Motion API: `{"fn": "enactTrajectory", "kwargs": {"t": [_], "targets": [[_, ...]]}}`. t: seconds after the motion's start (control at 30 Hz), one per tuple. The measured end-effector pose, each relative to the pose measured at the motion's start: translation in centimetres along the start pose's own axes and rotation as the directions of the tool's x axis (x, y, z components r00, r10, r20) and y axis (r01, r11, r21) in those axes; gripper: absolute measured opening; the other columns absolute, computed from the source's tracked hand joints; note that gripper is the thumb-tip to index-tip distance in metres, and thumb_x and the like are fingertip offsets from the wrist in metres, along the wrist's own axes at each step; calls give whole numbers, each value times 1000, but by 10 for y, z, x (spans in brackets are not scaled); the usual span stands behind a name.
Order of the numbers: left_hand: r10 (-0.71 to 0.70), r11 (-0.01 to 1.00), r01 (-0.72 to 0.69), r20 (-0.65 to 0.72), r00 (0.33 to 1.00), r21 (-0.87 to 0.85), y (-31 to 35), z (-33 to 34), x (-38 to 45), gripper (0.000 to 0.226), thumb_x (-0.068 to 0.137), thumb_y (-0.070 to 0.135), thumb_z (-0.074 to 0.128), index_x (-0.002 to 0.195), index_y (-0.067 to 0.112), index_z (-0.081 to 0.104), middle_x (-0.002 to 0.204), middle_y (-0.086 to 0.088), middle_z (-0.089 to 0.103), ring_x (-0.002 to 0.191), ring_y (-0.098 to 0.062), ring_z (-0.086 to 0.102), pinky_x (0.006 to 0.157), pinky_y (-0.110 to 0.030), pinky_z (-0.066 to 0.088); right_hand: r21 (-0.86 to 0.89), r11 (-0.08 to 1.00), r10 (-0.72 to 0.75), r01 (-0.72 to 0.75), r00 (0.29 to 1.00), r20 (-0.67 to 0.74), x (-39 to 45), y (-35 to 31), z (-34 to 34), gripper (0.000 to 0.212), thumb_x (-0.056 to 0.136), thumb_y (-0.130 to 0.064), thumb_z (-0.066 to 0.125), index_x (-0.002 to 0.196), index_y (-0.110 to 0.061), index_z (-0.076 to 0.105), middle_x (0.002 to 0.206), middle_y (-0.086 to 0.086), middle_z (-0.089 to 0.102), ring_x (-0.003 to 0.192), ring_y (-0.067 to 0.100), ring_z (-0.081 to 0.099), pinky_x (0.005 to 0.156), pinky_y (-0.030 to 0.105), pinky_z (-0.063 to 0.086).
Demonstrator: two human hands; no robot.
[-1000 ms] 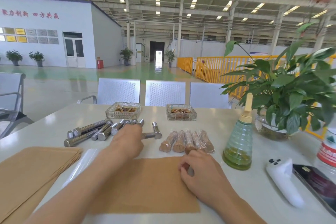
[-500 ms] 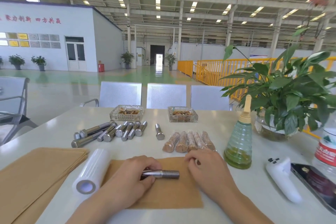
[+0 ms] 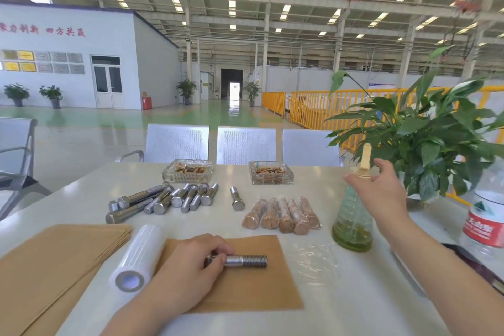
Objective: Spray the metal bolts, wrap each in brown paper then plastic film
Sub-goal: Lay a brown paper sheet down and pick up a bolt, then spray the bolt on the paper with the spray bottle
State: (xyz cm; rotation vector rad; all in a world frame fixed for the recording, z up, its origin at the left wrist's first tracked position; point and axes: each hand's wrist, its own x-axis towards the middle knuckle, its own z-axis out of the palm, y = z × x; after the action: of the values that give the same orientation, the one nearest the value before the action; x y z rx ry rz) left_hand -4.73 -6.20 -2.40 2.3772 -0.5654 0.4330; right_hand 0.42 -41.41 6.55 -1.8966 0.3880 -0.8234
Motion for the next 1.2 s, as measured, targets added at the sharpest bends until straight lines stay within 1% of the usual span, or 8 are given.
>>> {"fn": "enactTrajectory", "kwargs": {"t": [0.2, 0.4, 0.53, 0.7, 0.77, 0.83, 0.93, 1.2], "targets": [[-2, 1000, 2, -8, 1000, -27, 5, -1, -2, 15, 94, 21, 67, 95, 34, 75, 85, 31, 64, 79, 3, 58, 70, -9, 40, -99, 992, -74, 75, 997, 18, -3, -7, -4, 18, 87, -37, 65, 102, -30, 58, 87, -9, 62, 82, 24, 55, 67, 35, 35], [-40, 999, 40, -16, 999, -9, 6, -2, 0, 25, 102, 20, 53, 86, 29, 70, 84, 22, 67, 84, 5, 57, 74, -8, 37, -50, 999, 6, 4, 976, 216, -49, -45, -8, 20, 85, -28, 65, 74, -12, 68, 78, 5, 68, 71, 22, 61, 67, 35, 46], [-69, 997, 65, -93, 993, -49, 5, -3, -1, 30, 103, 15, 51, 80, 23, 67, 74, 17, 66, 74, -2, 58, 68, -11, 39, -97, 994, 100, -47, 728, 678, -105, -74, -3, 16, 83, -23, 68, 75, -11, 75, 85, -3, 75, 82, 13, 70, 64, 23, 51], [-126, 988, 110, -154, 980, -106, 4, -4, -2, 33, 104, 16, 45, 80, 21, 67, 74, 13, 69, 74, -8, 62, 69, -16, 41, -251, 968, 213, 19, 471, 856, -152, -87, 14, 22, 84, -34, 60, 79, -21, 77, 117, 10, 73, 113, 19, 63, 106, 39, 49], [-157, 978, 132, -158, 975, -158, 5, -4, -3, 34, 105, 17, 43, 81, 21, 67, 76, 10, 70, 75, -10, 63, 73, -23, 42, -264, 964, 259, -40, 390, 884, -162, -87, 19, 24, 92, -32, 56, 86, -18, 75, 99, 6, 75, 92, 15, 66, 87, 30, 55], [-163, 976, 136, -157, 974, -173, 7, -4, -4, 34, 106, 17, 43, 81, 22, 67, 77, 10, 71, 76, -9, 63, 73, -19, 42, -289, 956, 281, -46, 413, 866, -171, -85, 24, 25, 94, -33, 58, 98, -15, 75, 92, 3, 75, 79, 11, 69, 70, 22, 53], [-146, 982, 124, -158, 977, -146, 9, -5, -6, 34, 105, 16, 45, 79, 24, 66, 76, 13, 70, 76, -5, 62, 70, -11, 39, -350, 925, 231, 151, 509, 829, -180, -84, 32, 39, 97, -32, 58, 127, -8, 63, 137, 15, 62, 116, 24, 62, 101, 35, 51], [-129, 988, 115, -142, 981, -105, 11, -8, -7, 34, 104, 16, 46, 78, 22, 67, 76, 22, 67, 75, 1, 59, 69, -9, 39, -421, 876, 207, 238, 602, 771, -172, -95, 9, 33, 100, -29, 49, 110, -10, 74, 136, 5, 62, 129, 22, 54, 100, 31, 43]]}}
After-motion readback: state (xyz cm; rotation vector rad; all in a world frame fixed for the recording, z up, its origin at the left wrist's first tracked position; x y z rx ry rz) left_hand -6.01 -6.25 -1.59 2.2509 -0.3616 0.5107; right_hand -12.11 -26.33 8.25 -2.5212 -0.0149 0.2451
